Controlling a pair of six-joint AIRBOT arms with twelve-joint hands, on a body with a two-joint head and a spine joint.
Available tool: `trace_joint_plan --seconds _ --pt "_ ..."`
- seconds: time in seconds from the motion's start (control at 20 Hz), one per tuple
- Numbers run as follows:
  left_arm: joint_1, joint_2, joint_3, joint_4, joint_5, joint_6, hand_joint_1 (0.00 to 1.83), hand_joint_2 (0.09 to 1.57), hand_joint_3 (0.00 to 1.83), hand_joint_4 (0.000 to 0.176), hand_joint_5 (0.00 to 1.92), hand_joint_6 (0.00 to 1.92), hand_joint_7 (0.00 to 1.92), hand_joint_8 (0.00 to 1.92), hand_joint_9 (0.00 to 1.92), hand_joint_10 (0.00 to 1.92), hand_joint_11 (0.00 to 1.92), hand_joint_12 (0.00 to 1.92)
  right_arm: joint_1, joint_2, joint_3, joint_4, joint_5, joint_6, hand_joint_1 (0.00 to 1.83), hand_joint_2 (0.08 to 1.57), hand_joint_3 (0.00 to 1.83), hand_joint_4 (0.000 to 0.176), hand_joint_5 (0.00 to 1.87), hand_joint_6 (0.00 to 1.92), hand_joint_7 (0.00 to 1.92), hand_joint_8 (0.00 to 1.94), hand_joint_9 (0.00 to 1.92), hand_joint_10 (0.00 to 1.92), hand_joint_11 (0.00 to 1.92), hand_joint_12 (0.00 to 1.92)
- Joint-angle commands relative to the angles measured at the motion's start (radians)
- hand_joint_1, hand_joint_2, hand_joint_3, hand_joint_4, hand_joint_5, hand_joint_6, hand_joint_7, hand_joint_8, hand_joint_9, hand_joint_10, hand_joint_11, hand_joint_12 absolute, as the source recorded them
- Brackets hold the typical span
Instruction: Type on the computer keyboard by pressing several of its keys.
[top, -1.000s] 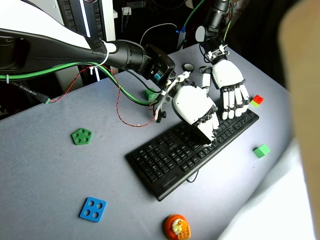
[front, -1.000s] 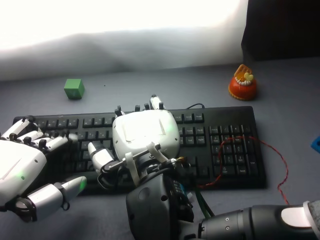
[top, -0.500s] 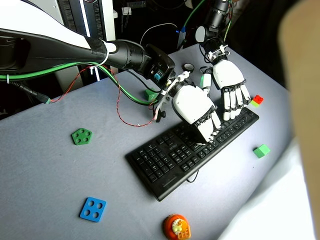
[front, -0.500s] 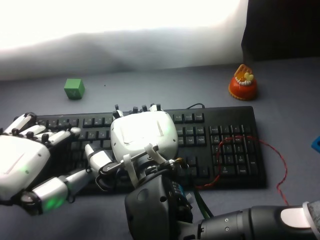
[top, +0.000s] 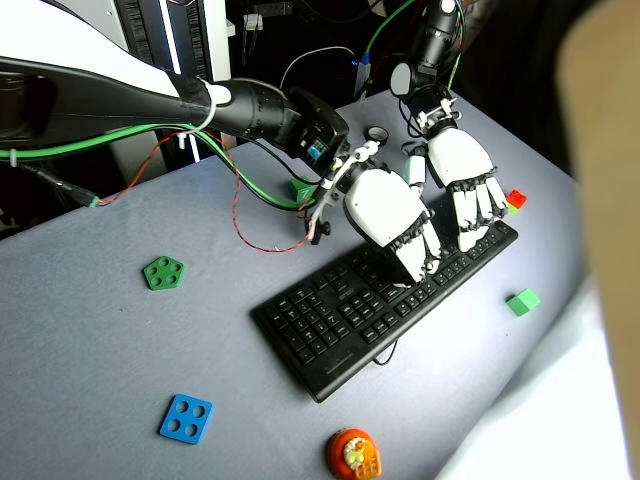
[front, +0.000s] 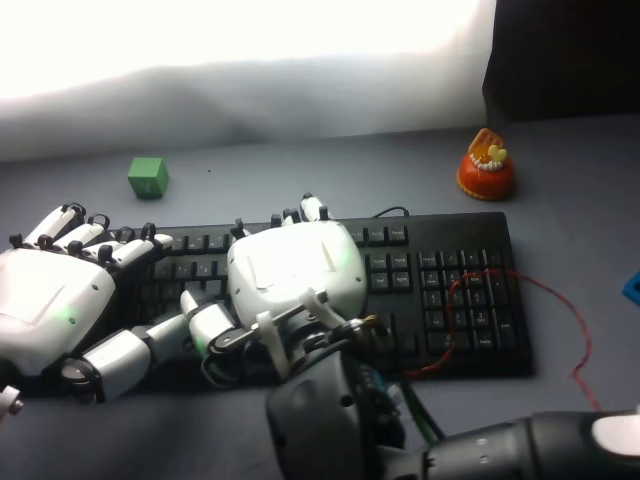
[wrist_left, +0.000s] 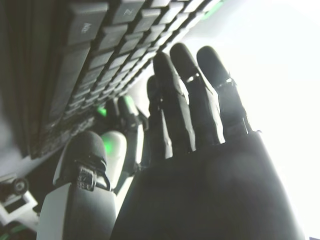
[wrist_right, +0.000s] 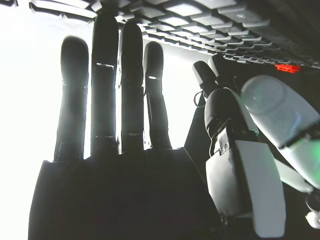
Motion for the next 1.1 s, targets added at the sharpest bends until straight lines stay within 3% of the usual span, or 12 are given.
trace_joint_plan --seconds 0.0,0.05,0.25,0.4,0.6,0.7,0.8,0.95,1.0,1.05 --pt "-0.006 -0.005 0.012 0.028 0.114 0.001 0.13 1.33 0.0 0.012 0.38 0.11 0.57 0.01 0.28 0.88 0.0 1.6 0.006 0.018 -0.016 -0.107 0.069 -0.006 0.06 1.26 0.0 0.0 0.55 0.5 0.81 0.0 0.52 0.84 0.18 1.67" --pt "-0.009 -0.01 0.019 0.028 0.112 0.001 0.13 1.33 0.0 0.018 0.38 0.11 0.56 0.01 0.28 0.85 0.0 1.57 0.01 0.037 -0.037 -0.117 0.081 -0.011 0.08 1.26 0.0 0.0 0.55 0.5 0.81 0.0 0.52 0.84 0.18 1.68" --pt "-0.013 -0.011 0.031 0.028 0.108 0.001 0.14 1.32 0.0 0.007 0.4 0.11 0.58 0.01 0.3 0.84 0.0 1.58 0.025 0.138 -0.14 -0.13 0.104 -0.04 0.04 1.27 0.0 0.0 0.5 0.48 0.79 0.0 0.51 0.82 0.19 1.65" --pt "-0.013 -0.004 0.031 0.037 0.104 -0.002 0.14 1.33 0.0 0.013 0.4 0.11 0.58 0.01 0.3 0.84 0.0 1.58 0.034 0.231 -0.222 -0.13 0.098 -0.052 0.06 1.26 0.0 0.0 0.5 0.48 0.78 0.0 0.51 0.81 0.2 1.64" --pt "-0.013 -0.002 0.034 0.057 0.096 -0.008 0.11 1.33 0.0 0.006 0.38 0.1 0.56 0.0 0.26 0.86 0.0 1.57 0.065 0.347 -0.332 -0.045 0.071 -0.058 0.07 1.27 0.0 0.0 0.53 0.46 0.8 0.01 0.54 0.8 0.22 1.63" --pt "-0.014 0.0 0.033 0.057 0.096 -0.009 0.13 1.32 0.0 0.013 0.38 0.1 0.56 0.0 0.27 0.86 0.0 1.55 0.071 0.381 -0.371 -0.046 0.074 -0.084 0.07 1.27 0.0 0.0 0.53 0.44 0.79 0.0 0.53 0.79 0.22 1.64" --pt "-0.014 0.001 0.035 0.057 0.096 -0.009 0.23 1.3 0.0 0.017 0.38 0.1 0.57 0.01 0.27 0.86 0.0 1.54 0.072 0.415 -0.404 -0.045 0.063 -0.086 0.05 1.27 0.0 0.0 0.52 0.44 0.78 0.0 0.52 0.79 0.2 1.65" --pt "-0.014 0.001 0.036 0.056 0.096 -0.01 0.53 1.25 0.0 0.014 0.34 0.1 0.53 0.0 0.22 0.89 0.0 1.53 0.072 0.459 -0.437 -0.045 0.034 -0.081 0.08 1.27 0.0 0.0 0.52 0.44 0.8 0.01 0.53 0.79 0.19 1.66" --pt "-0.013 0.001 0.036 0.056 0.096 -0.01 0.82 1.15 0.0 0.025 0.35 0.1 0.51 0.0 0.22 0.89 0.0 1.54 0.07 0.462 -0.439 -0.045 0.033 -0.086 0.09 1.26 0.0 0.0 0.53 0.44 0.8 0.01 0.53 0.8 0.19 1.66" --pt "-0.013 0.001 0.034 0.056 0.096 -0.01 0.97 1.08 0.0 0.048 0.32 0.09 0.46 0.0 0.17 0.91 0.0 1.53 0.063 0.468 -0.442 -0.045 0.03 -0.095 0.08 1.27 0.0 0.0 0.53 0.44 0.79 0.0 0.52 0.8 0.18 1.67"
